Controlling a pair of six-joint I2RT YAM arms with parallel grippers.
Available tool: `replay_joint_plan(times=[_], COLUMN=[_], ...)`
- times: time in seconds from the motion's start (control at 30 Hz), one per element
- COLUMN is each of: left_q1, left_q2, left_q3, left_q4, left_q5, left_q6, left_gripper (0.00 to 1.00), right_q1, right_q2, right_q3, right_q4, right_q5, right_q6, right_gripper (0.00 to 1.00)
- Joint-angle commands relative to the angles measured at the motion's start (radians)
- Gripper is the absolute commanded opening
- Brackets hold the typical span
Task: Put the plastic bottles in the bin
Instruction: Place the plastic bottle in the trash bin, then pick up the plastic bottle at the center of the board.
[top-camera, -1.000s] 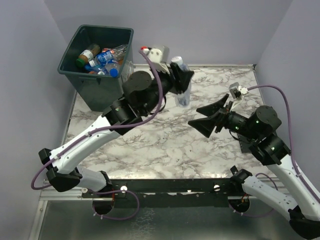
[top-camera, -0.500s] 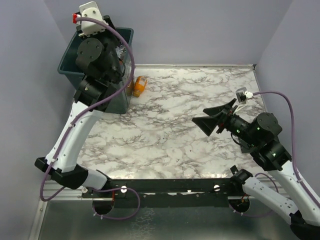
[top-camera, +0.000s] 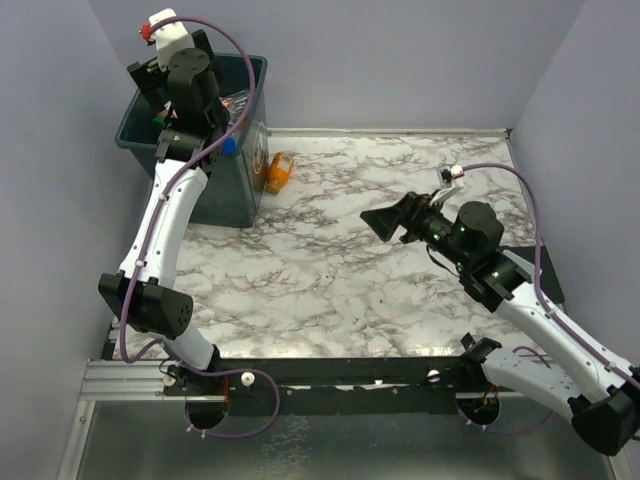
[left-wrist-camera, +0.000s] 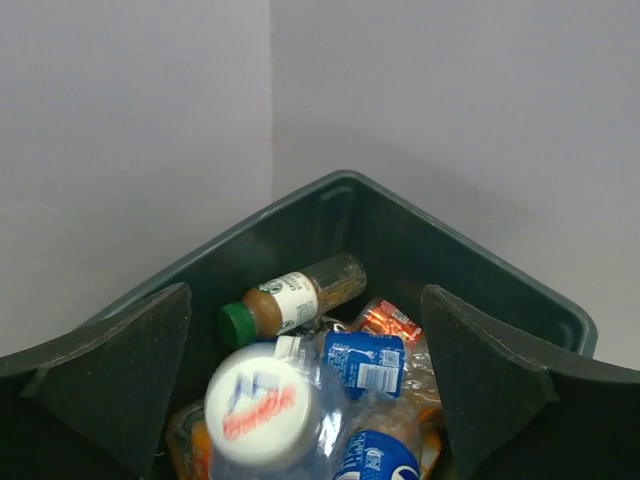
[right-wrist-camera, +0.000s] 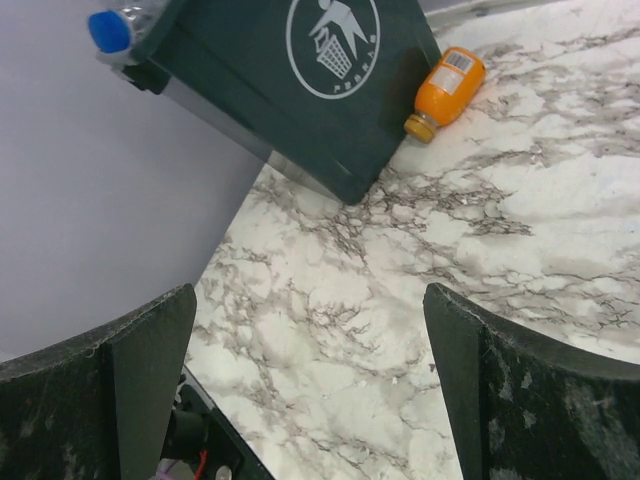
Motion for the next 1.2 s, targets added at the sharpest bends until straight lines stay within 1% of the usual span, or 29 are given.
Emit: replay_joint_plan(times=[0.0, 0.1, 0.2, 0.27, 0.37, 0.5, 0.57, 0.63, 0.8, 0.9, 1.17], left_q1=[-0.014, -0.089, -0.218, -0.279, -0.323, -0.34, -0.343, -0.344, -0.343, -0.344, -0.344], left_q2=[0.017, 0.009, -0.023, -0.078, -0.194, -0.331, -0.392, -0.438, -0.487, -0.496, -0.514], left_q3=[0.098, 0.147, 0.146, 0.074, -0.107, -0.334, -0.43, -0.489, -0.553, -0.574, -0.629], left_q4=[0.011, 0.013, 0.019, 0.044, 0.105, 0.194, 0.245, 0.271, 0.292, 0.294, 0.302], left_q5=[0.056, 0.062, 0.038, 0.05, 0.127, 0.147, 0.154, 0.152, 0.156, 0.162, 0.192], left_q6=[-0.031, 0.011, 0.08, 0.081, 0.01, -0.05, -0.064, -0.072, -0.088, -0.098, -0.142], left_gripper=[0.99, 0.99, 0.99, 0.99, 0.99, 0.99, 0.99, 0.99, 0.99, 0.99, 0.99], right_q1=[0.0, -0.001, -0.005, -0.008, -0.012, -0.019, -0.02, -0.019, -0.019, -0.019, -0.019], right_q2=[0.105, 0.215, 0.367, 0.486, 0.691, 1.017, 1.149, 1.248, 1.445, 1.534, 1.75], right_q3=[0.044, 0.101, 0.181, 0.244, 0.354, 0.581, 0.712, 0.823, 1.055, 1.165, 1.437], right_q4=[0.097, 0.115, 0.119, 0.128, 0.151, 0.125, 0.115, 0.094, 0.033, 0.004, -0.073], right_q5=[0.032, 0.048, 0.054, 0.056, 0.081, 0.065, 0.047, 0.037, 0.004, -0.014, -0.048], right_q6=[0.013, 0.011, 0.024, 0.025, 0.011, -0.008, -0.011, -0.001, 0.056, 0.099, 0.165], right_gripper=[1.0, 1.0, 1.0, 1.0, 1.0, 0.98, 0.97, 0.96, 0.96, 1.0, 1.0])
